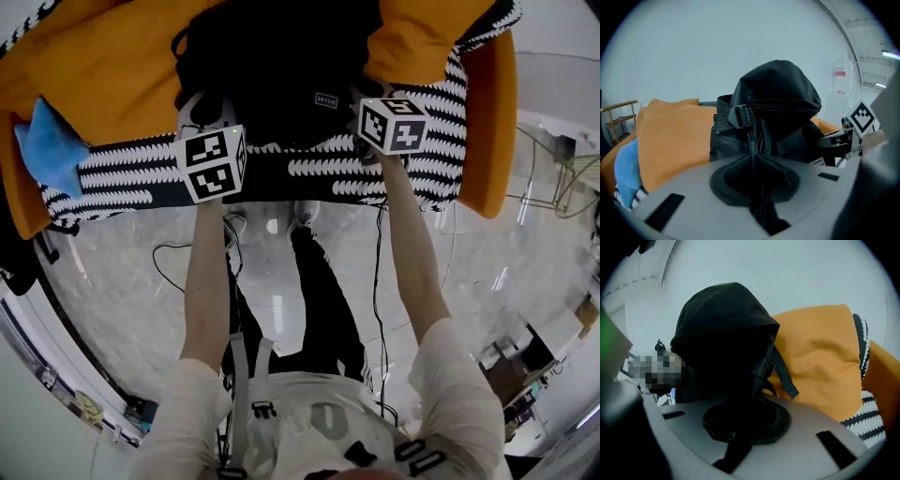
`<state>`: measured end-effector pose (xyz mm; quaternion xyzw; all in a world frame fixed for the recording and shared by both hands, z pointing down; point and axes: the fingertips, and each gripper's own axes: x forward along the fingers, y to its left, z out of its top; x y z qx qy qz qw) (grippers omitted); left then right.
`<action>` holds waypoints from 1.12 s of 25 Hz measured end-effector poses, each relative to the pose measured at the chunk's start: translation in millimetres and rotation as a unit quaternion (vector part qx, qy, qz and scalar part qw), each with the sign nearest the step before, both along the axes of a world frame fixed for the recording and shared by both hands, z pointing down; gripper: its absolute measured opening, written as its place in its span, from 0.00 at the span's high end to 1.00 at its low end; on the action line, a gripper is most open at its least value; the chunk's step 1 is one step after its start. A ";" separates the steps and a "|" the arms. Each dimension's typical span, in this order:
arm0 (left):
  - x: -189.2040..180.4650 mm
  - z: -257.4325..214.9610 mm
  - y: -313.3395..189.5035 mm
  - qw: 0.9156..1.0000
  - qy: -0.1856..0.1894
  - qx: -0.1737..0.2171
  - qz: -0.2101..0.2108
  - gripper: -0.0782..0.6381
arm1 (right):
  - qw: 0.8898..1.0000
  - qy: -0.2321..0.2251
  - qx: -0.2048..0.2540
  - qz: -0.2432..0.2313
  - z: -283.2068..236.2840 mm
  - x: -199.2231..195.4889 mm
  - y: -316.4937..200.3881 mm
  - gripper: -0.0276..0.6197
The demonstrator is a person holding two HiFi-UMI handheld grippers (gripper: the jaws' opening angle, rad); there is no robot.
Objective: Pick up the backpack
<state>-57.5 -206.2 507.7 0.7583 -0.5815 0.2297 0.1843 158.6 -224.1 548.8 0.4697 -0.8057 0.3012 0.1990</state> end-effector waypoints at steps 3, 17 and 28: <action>1.4 -57.2 -6.9 0.999 0.005 0.030 0.012 0.82 | 0.999 0.006 0.031 0.011 -60.0 2.6 -4.6 0.91; -61.2 -352.7 44.7 0.984 0.027 0.165 0.062 0.82 | 0.984 -0.002 0.153 0.092 -362.6 -54.2 72.5 0.91; -139.3 -448.7 171.5 0.972 0.014 0.225 0.064 0.82 | 0.968 -0.026 0.228 0.105 -464.8 -131.9 204.8 0.91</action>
